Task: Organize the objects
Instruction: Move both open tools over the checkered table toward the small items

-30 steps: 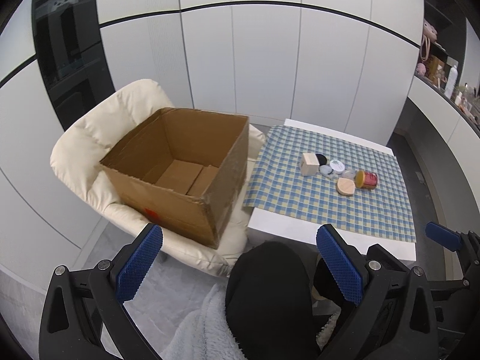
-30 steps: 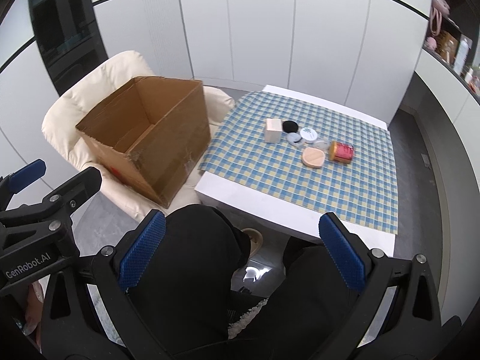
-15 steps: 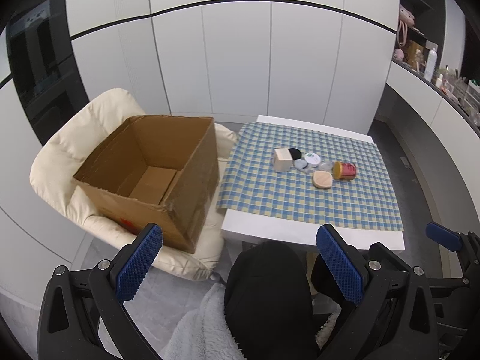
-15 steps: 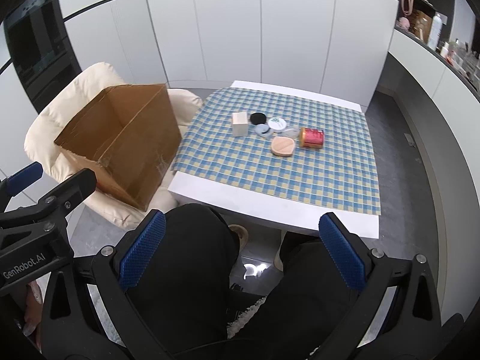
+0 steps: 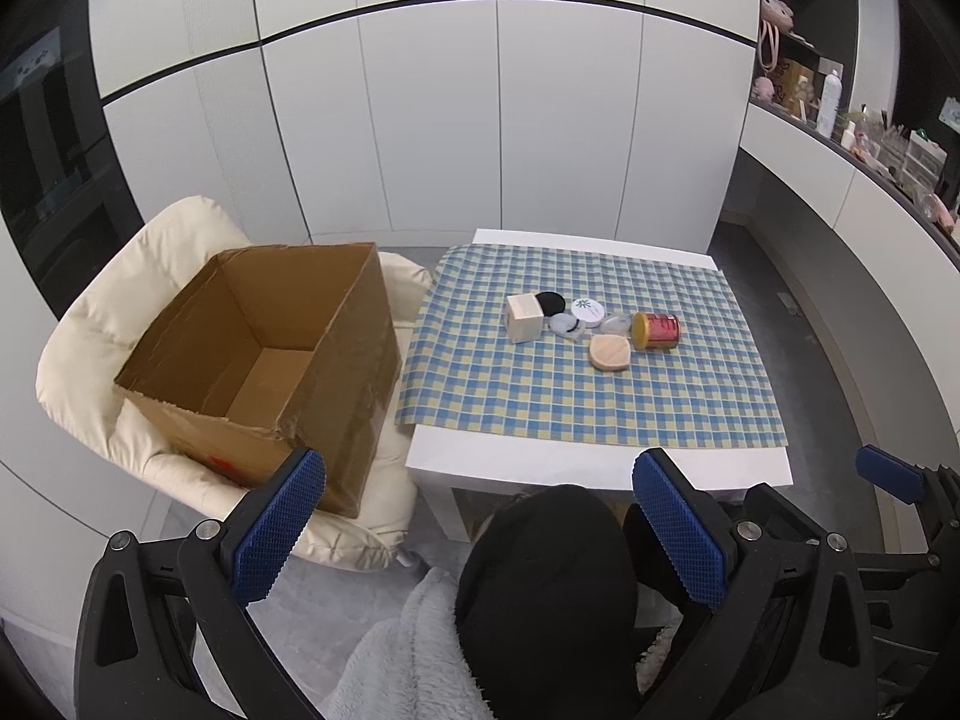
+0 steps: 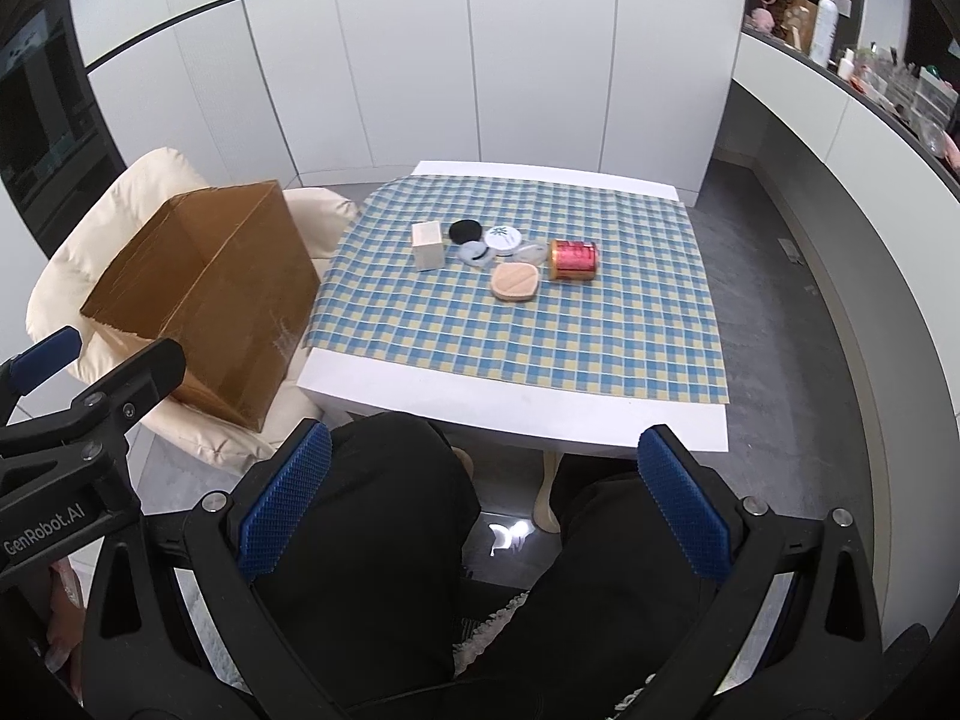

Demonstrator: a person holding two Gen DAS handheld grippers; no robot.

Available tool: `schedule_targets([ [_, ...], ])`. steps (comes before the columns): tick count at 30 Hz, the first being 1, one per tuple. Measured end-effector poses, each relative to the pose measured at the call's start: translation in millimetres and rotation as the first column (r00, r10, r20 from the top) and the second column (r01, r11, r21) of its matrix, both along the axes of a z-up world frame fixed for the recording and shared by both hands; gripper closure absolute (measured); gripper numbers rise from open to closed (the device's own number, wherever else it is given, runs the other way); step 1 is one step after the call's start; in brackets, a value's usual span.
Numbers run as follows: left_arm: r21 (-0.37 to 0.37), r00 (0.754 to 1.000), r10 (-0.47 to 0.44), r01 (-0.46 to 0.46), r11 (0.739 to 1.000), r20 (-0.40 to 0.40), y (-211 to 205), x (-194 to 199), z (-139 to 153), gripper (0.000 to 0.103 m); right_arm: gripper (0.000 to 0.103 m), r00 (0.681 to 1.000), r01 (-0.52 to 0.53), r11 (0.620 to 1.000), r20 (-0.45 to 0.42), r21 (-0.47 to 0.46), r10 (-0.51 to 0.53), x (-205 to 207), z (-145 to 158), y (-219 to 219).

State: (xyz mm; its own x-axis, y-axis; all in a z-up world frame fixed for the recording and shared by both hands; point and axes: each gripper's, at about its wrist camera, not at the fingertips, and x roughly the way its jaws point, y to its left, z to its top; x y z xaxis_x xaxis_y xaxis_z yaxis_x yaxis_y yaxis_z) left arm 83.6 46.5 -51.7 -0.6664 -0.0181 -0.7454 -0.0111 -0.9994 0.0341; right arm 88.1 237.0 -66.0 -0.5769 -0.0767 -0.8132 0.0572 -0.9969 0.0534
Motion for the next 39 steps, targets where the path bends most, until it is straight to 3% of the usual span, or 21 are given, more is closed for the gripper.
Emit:
schedule_targets([
  [16, -0.015, 1.000, -0.012, 0.011, 1.000, -0.015, 16, -41, -6, 0.001, 0.000, 0.998, 0.061, 0.998, -0.021, 0.020, -0.061, -27, -12, 30],
  [39, -0.022, 0.993, 0.030, -0.028, 0.999, 0.117, 27, -163, -77, 0.001, 0.000, 0.991, 0.124, 0.992, 0.047, 0.026, -0.125, -146, -84, 68],
])
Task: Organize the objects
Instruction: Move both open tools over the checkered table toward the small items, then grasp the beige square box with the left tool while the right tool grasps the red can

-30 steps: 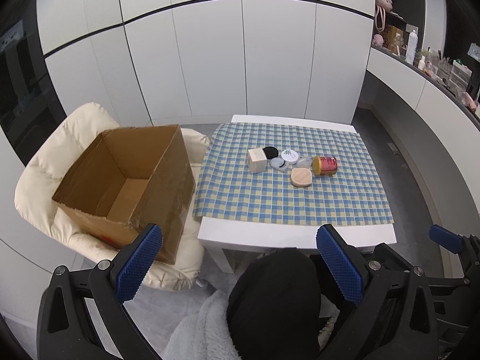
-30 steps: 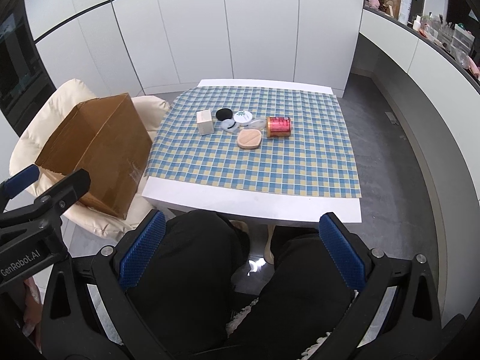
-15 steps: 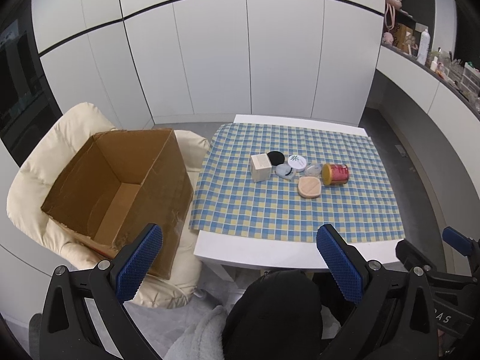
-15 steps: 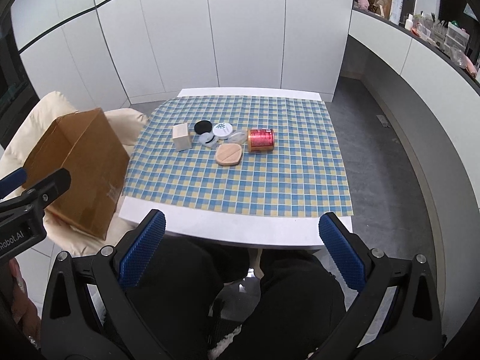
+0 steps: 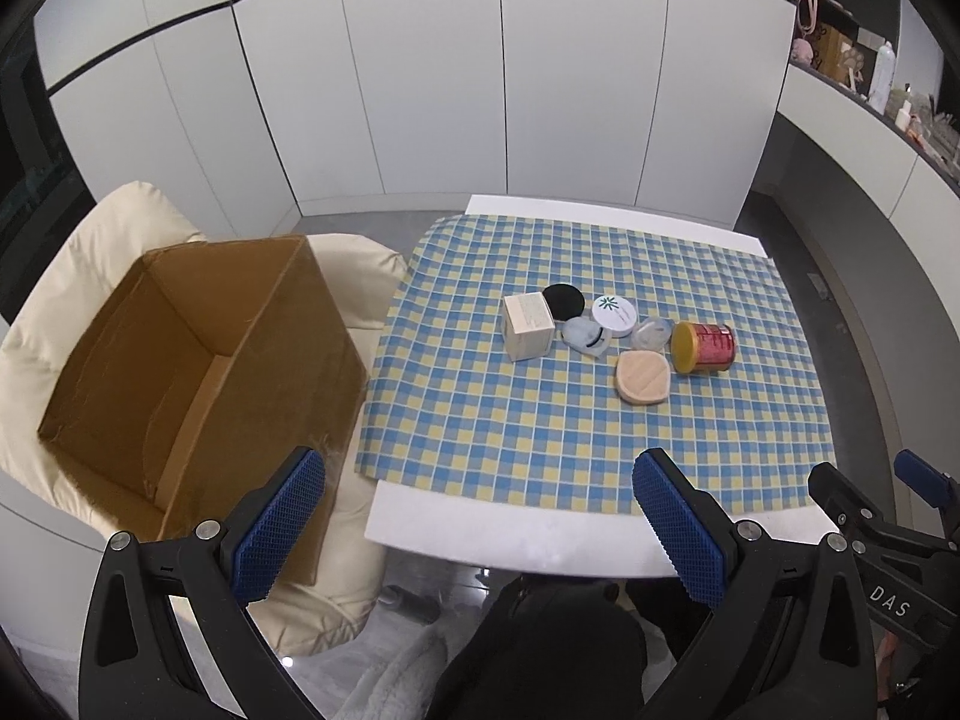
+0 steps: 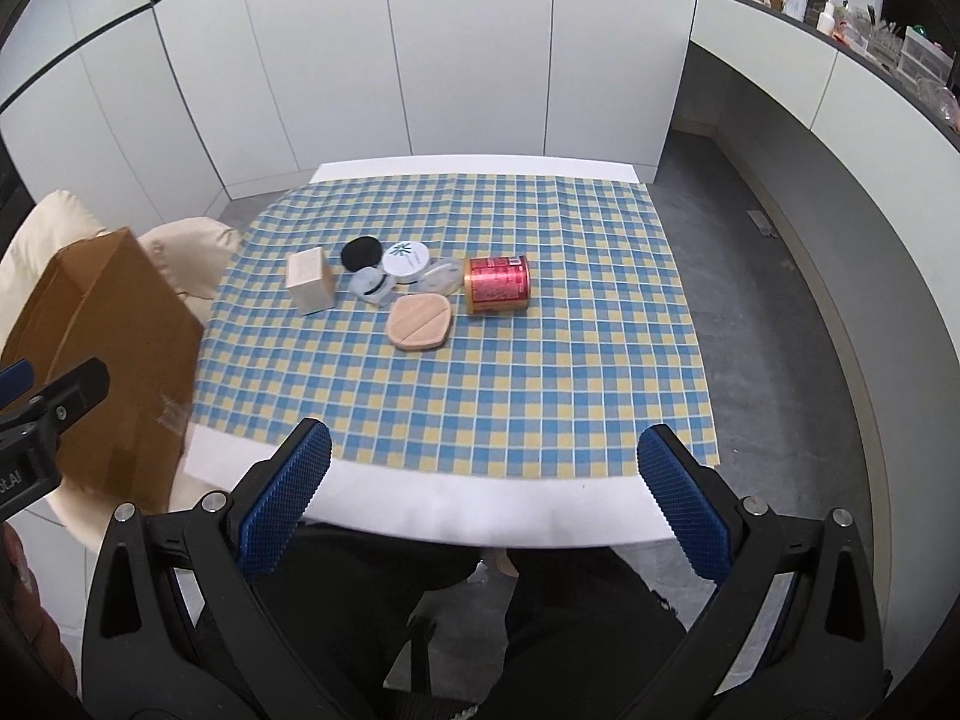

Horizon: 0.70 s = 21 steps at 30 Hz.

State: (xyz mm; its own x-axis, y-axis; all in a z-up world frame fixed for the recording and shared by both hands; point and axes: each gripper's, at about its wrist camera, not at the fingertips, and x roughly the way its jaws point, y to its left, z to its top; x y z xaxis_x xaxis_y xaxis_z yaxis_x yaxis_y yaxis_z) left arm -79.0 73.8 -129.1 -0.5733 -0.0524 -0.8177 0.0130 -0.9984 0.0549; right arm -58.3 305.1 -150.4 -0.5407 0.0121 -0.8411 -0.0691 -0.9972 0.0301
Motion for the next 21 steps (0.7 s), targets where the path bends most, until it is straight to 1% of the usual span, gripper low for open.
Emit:
schedule_targets([
  [9, -0.009, 0.999, 0.001, -0.001, 1.000, 0.039, 12, -60, -31, 0.001, 0.000, 0.999, 0.033, 0.999, 0.030, -0.006, -0.033, -59, -32, 18],
  [13, -0.005, 0.998, 0.004, -0.004, 1.000, 0.069, 14, -86, -50, 0.001, 0.000, 0.998, 0.049, 0.999, 0.033, 0.006, -0.049, -87, -47, 24],
  [21, -0.013, 0.992, -0.001, 0.002, 1.000, 0.124, 17, -130, -90, 0.001, 0.000, 0.996, 0.066, 0.997, 0.061, -0.032, -0.064, -141, -87, 27],
])
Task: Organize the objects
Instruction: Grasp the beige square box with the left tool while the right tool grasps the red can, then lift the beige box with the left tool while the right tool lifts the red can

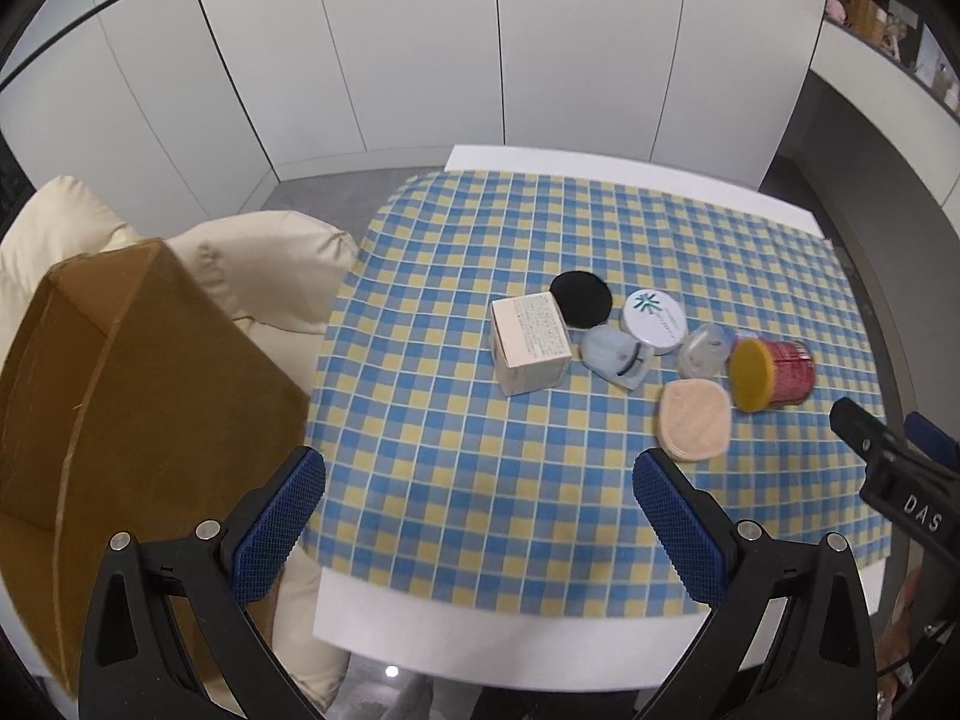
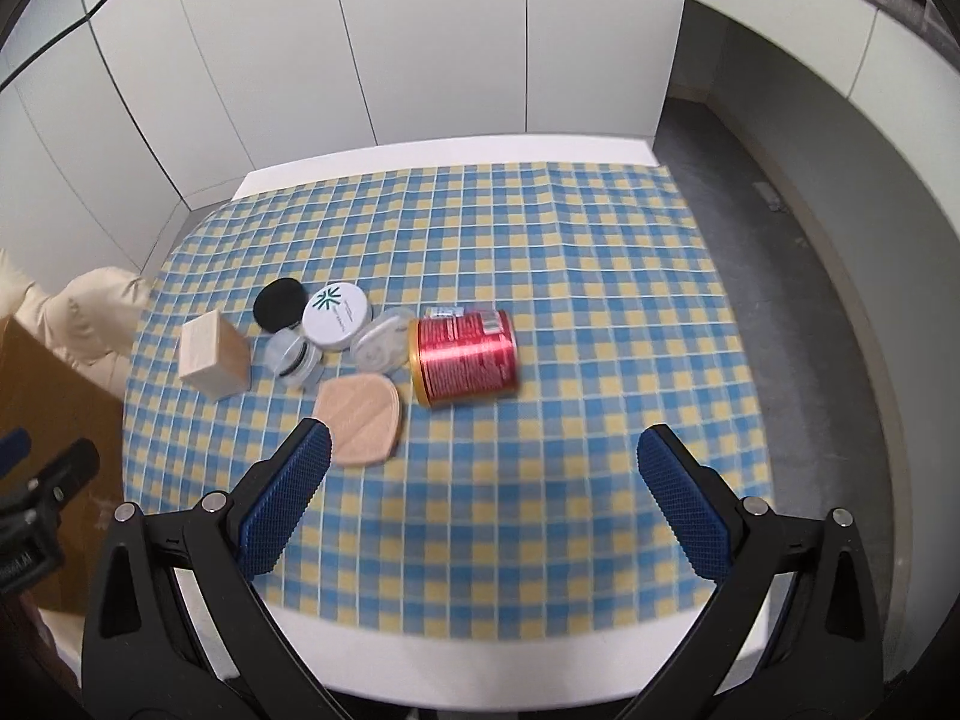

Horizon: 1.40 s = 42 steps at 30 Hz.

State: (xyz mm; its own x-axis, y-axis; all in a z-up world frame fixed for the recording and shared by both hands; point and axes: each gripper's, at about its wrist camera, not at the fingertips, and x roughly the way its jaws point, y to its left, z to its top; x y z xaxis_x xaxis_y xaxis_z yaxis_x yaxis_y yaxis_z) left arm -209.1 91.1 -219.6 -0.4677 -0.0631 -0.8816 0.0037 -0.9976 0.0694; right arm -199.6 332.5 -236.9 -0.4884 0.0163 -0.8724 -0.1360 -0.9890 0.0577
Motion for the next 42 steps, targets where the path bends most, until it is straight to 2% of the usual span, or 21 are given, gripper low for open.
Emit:
schedule_targets([
  [9, 0.040, 0.998, 0.000, -0.003, 0.999, 0.068, 4, -46, -42, 0.001, 0.000, 0.999, -0.016, 1.000, 0.044, 0.005, 0.016, -41, -46, -5],
  [15, 0.042, 0.998, 0.012, -0.015, 0.999, 0.069, 9, -74, -61, 0.001, 0.000, 0.997, -0.042, 0.999, 0.062, 0.015, 0.041, -61, -76, -4],
  [19, 0.086, 0.994, 0.033, -0.041, 0.995, 0.101, 9, -96, -86, 0.001, 0.000, 0.996, -0.038, 0.999, 0.079, -0.001, 0.038, -73, -93, 0],
  [21, 0.090, 0.992, 0.042, -0.054, 0.994, 0.122, 9, -104, -98, 0.002, 0.007, 0.995, -0.047, 0.999, 0.092, -0.001, 0.047, -78, -99, 1],
  [23, 0.089, 0.991, 0.053, -0.064, 0.994, 0.120, 10, -110, -106, 0.008, 0.015, 0.994, -0.047, 0.999, 0.101, 0.007, 0.046, -83, -105, 2],
  [24, 0.082, 0.992, 0.056, -0.065, 0.995, 0.111, 10, -112, -108, 0.015, 0.021, 0.993, -0.048, 0.999, 0.108, 0.002, 0.047, -84, -108, 2],
  [25, 0.062, 0.994, 0.056, -0.062, 0.996, 0.090, 13, -113, -110, 0.028, 0.026, 0.994, -0.047, 0.999, 0.101, 0.013, 0.045, -84, -109, 2],
  [26, 0.032, 0.996, 0.056, -0.058, 0.998, 0.075, 16, -113, -111, 0.034, 0.033, 0.994, -0.052, 0.998, 0.095, 0.025, 0.049, -84, -108, 1],
  [27, 0.005, 0.996, 0.055, -0.055, 0.998, 0.069, 19, -113, -112, 0.051, 0.038, 0.995, -0.052, 0.998, 0.087, 0.045, 0.048, -83, -107, -1],
  [28, -0.002, 0.996, 0.053, -0.053, 0.999, 0.075, 21, -113, -115, 0.058, 0.038, 0.995, -0.051, 0.997, 0.084, 0.051, 0.046, -82, -106, 0],
  [31, 0.020, 0.996, 0.060, -0.061, 0.998, 0.061, 19, -110, -112, 0.060, 0.038, 0.997, -0.031, 0.999, 0.077, 0.042, 0.028, -79, -105, 4],
  [42, -0.002, 0.998, 0.038, -0.038, 0.999, 0.048, 24, -105, -99, 0.060, 0.039, 0.998, -0.026, 0.998, 0.055, 0.059, 0.023, -74, -94, 8],
])
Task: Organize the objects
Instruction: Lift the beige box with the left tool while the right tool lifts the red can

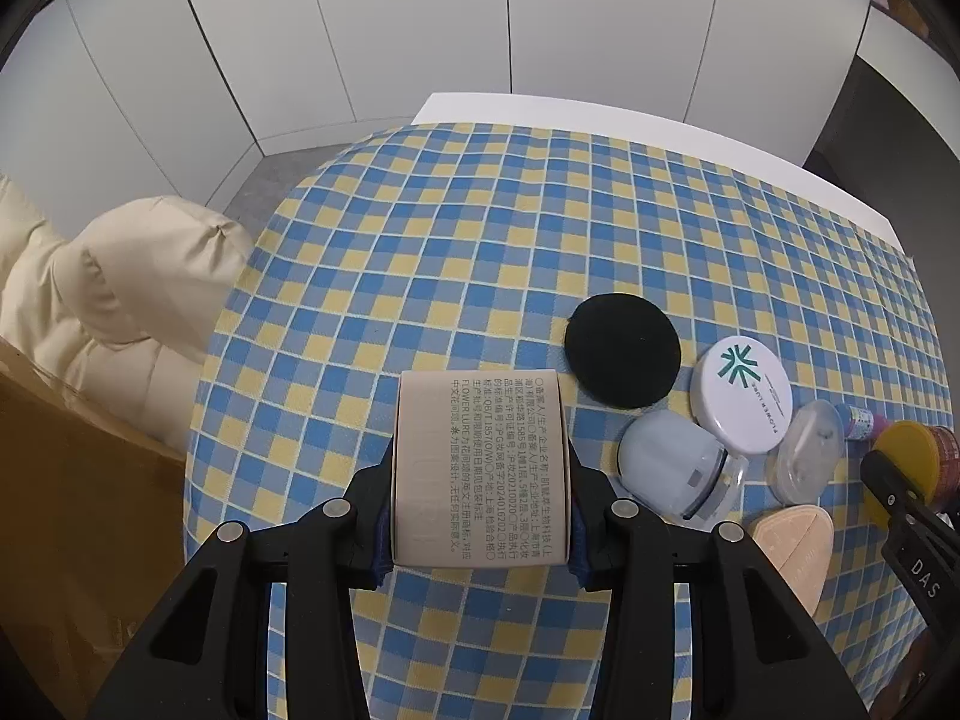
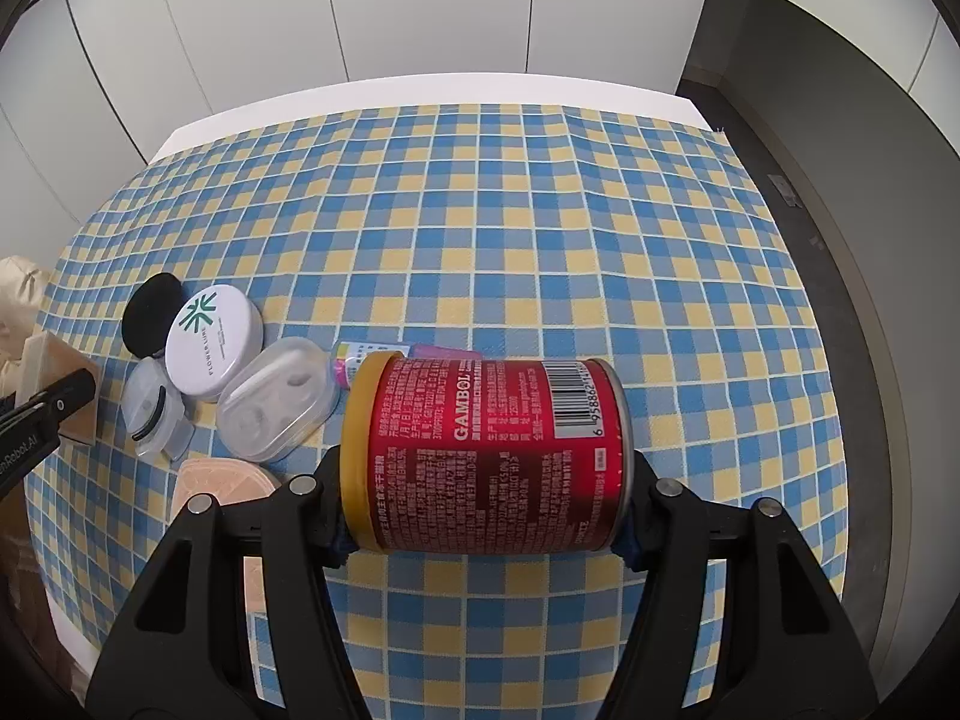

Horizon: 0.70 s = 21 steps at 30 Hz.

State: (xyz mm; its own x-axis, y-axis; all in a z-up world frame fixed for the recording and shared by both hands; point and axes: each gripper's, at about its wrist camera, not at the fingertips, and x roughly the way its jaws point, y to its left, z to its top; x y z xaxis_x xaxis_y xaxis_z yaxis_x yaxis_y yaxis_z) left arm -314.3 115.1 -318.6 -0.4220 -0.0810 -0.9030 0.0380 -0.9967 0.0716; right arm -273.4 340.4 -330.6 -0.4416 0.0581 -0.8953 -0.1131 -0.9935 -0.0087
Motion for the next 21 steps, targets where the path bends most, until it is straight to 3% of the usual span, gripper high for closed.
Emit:
schedule_targets([
  [11, -0.012, 1.000, -0.016, 0.015, 1.000, -0.009, 2, 5, 13, 0.060, 0.039, 1.000, -0.008, 1.000, -0.006, 0.016, 0.008, -2, 7, -6],
  [21, -0.028, 0.998, -0.064, 0.063, 0.998, -0.019, 14, 10, 38, 0.060, 0.039, 1.000, 0.000, 1.000, -0.030, 0.019, 0.001, 2, 33, 0],
])
